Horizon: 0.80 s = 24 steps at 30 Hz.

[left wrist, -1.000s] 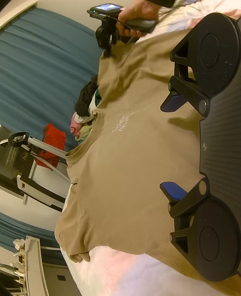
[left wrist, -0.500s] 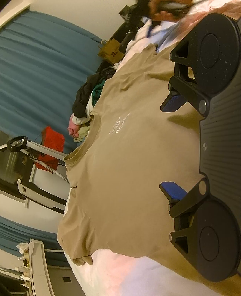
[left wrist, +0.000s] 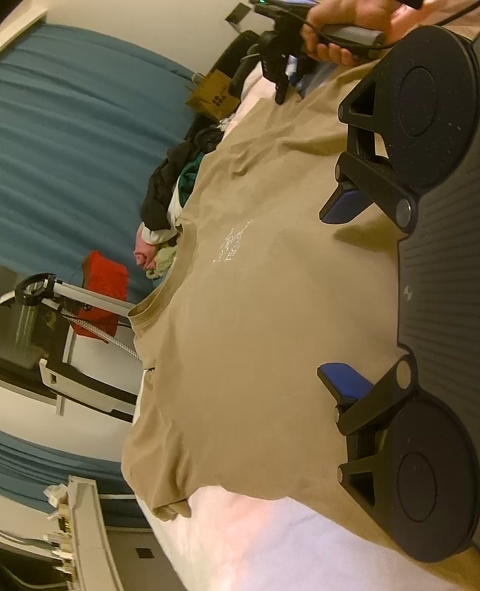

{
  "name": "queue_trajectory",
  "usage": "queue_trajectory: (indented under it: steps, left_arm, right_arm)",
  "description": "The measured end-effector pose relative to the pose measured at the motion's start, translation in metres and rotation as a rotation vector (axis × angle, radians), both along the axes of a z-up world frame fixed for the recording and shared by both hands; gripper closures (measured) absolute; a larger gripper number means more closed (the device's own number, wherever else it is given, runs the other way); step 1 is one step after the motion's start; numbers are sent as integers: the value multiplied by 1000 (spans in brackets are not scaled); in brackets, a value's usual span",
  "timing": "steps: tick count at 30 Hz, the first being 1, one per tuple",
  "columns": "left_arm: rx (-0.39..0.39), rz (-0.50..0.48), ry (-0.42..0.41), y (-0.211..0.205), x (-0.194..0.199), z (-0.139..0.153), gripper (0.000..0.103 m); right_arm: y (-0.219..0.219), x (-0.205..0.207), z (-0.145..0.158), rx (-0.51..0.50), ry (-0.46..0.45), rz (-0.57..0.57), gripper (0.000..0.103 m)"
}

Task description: Fold clothes

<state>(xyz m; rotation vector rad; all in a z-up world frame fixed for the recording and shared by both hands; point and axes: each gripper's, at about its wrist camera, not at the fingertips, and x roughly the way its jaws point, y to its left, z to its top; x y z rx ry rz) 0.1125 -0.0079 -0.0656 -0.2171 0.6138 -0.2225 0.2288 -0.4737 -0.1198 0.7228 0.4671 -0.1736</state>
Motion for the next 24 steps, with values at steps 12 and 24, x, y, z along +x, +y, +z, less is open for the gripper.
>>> queue_trajectory:
  steps: [12,24]
  left_arm:
    - [73,10,-11,-9,-1,-4,19]
    - [73,-70,-63,-19,-32,16,19]
  right_arm:
    - [-29,-9,5,-126,6,-39,96]
    - [40,-131,99,-222,-15,209,11]
